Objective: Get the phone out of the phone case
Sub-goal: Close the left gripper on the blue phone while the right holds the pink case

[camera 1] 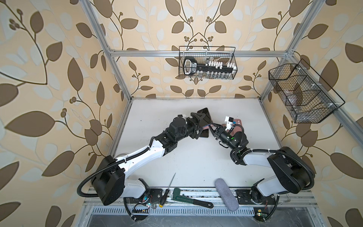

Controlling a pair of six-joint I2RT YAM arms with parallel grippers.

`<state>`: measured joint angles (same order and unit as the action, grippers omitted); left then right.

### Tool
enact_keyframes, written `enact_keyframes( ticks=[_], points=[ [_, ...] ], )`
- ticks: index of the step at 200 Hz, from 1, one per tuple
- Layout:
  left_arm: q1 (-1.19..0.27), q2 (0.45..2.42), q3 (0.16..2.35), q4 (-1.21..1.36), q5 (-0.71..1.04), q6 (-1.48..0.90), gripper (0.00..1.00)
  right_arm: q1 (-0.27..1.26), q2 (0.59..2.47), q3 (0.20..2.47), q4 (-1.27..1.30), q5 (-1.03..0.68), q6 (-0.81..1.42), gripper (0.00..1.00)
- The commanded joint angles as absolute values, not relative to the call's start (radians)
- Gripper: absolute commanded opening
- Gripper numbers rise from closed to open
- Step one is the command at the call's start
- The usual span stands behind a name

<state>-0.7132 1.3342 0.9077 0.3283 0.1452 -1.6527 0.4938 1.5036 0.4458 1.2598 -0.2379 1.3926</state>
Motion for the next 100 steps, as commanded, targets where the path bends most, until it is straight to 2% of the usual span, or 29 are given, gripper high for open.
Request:
enact_keyframes(
  ticks=[1, 36, 69, 100],
  points=[
    [-0.716, 1.341, 0.945, 0.383, 0.102, -1.628, 0.96, 0.516, 1.468, 0.440, 1.374, -0.245, 1.387, 0.00],
    [-0.715, 1.342, 0.942, 0.372, 0.077, -1.605, 0.81, 0.535, 1.467, 0.435, 1.382, -0.233, 1.384, 0.00],
    [-0.715, 1.351, 0.943, 0.372, 0.068, -1.596, 0.73, 0.550, 1.466, 0.430, 1.388, -0.226, 1.383, 0.00],
    [-0.715, 1.358, 0.943, 0.373, 0.064, -1.590, 0.55, 0.558, 1.460, 0.421, 1.390, -0.216, 1.381, 0.00]
  ],
)
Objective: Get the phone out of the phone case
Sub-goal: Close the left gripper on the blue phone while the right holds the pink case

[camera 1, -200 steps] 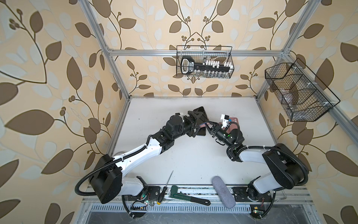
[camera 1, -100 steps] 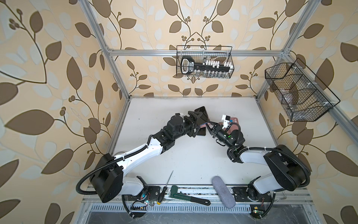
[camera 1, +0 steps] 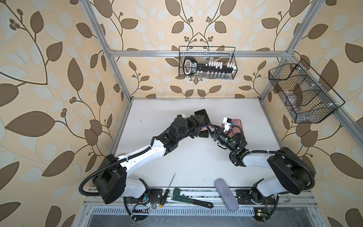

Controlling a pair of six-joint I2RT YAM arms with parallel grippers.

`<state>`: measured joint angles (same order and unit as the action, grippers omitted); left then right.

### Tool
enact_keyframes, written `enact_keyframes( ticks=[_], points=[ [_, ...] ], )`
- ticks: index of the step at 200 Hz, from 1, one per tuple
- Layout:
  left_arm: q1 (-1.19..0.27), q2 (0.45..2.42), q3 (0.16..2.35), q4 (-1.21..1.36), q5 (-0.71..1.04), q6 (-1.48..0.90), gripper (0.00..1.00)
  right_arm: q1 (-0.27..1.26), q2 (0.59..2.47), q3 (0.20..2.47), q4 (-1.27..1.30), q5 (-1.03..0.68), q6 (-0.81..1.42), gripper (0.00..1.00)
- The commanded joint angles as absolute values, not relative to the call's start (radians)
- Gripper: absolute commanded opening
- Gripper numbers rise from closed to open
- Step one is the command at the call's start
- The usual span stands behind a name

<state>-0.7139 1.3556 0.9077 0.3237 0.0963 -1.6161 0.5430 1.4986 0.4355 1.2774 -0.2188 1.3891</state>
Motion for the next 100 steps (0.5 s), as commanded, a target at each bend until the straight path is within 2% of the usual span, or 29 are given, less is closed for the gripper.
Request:
enact_keyframes(
  ticks=[1, 34, 78, 90, 100],
  points=[
    [-0.715, 1.357, 0.943, 0.375, 0.064, -1.590, 0.54, 0.558, 1.459, 0.421, 1.389, -0.216, 1.380, 0.00],
    [-0.715, 1.361, 0.942, 0.385, 0.071, -1.593, 0.28, 0.562, 1.452, 0.416, 1.381, -0.215, 1.375, 0.00],
    [-0.715, 1.363, 0.948, 0.380, 0.078, -1.588, 0.11, 0.564, 1.447, 0.417, 1.365, -0.215, 1.367, 0.00],
    [-0.715, 1.364, 0.948, 0.384, 0.082, -1.589, 0.00, 0.563, 1.447, 0.417, 1.361, -0.213, 1.364, 0.00],
    [-0.715, 1.365, 0.950, 0.389, 0.085, -1.591, 0.00, 0.565, 1.446, 0.416, 1.354, -0.213, 1.358, 0.00]
  ],
)
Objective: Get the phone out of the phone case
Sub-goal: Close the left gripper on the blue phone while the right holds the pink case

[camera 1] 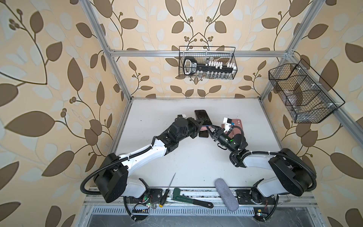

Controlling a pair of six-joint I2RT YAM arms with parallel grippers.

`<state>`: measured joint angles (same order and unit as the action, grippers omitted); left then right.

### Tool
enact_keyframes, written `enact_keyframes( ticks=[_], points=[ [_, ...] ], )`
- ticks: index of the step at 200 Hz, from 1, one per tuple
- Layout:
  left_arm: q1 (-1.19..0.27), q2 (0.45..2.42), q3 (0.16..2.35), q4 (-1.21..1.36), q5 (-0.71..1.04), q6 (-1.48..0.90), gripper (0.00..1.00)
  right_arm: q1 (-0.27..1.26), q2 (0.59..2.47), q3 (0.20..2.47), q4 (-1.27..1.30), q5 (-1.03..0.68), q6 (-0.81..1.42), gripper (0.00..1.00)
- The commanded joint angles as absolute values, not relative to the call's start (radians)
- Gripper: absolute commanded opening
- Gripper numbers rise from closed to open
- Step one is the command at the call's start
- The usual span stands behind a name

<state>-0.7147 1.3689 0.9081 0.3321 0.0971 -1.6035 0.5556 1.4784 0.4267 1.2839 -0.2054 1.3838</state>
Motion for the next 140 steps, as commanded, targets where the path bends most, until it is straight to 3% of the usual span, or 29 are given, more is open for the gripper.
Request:
enact_keyframes(
  ticks=[1, 94, 140],
  points=[
    [-0.715, 1.366, 0.950, 0.389, 0.086, -1.590, 0.00, 0.564, 1.446, 0.417, 1.354, -0.212, 1.357, 0.00],
    [-0.716, 1.351, 1.028, 0.416, 0.088, -1.617, 0.00, 0.564, 1.408, 0.413, 1.118, -0.161, 1.182, 0.00],
    [-0.739, 1.334, 1.085, 0.424, 0.133, -1.664, 0.00, 0.524, 1.467, 0.408, 1.129, -0.167, 1.155, 0.00]
  ],
)
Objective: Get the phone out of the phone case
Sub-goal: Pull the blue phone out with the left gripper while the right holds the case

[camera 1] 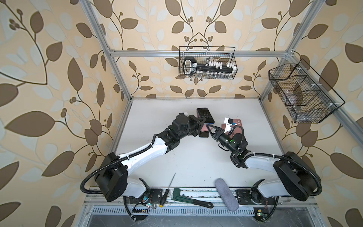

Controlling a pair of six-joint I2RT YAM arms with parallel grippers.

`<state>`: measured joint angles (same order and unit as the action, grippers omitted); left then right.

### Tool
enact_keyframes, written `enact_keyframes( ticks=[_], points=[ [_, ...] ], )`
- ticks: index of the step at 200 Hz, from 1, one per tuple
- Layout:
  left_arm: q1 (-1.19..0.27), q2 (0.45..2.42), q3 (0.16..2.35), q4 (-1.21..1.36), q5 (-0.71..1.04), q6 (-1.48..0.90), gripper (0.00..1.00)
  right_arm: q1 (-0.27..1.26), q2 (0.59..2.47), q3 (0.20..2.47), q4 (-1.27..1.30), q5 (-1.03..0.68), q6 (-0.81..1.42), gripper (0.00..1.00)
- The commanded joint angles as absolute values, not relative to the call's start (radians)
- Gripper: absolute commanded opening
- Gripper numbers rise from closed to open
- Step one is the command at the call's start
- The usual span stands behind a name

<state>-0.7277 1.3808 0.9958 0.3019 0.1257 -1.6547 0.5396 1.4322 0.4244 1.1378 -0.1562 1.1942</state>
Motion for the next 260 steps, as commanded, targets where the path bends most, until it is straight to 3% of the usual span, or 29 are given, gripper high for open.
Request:
enact_keyframes(
  ticks=[1, 111, 188, 260],
  points=[
    [-0.740, 1.334, 1.086, 0.423, 0.133, -1.663, 0.00, 0.523, 1.469, 0.407, 1.129, -0.167, 1.155, 0.00],
    [-0.737, 1.178, 1.033, 0.326, 0.036, -1.490, 0.00, 0.398, 1.463, 0.344, 1.056, -0.169, 1.145, 0.00],
    [-0.526, 1.076, 0.876, 0.340, 0.158, -1.543, 0.00, 0.330, 1.481, 0.319, 0.935, -0.136, 1.118, 0.03],
    [-0.418, 1.065, 0.798, 0.395, 0.255, -1.600, 0.00, 0.327, 1.583, 0.358, 0.900, -0.100, 1.122, 0.06]
  ],
)
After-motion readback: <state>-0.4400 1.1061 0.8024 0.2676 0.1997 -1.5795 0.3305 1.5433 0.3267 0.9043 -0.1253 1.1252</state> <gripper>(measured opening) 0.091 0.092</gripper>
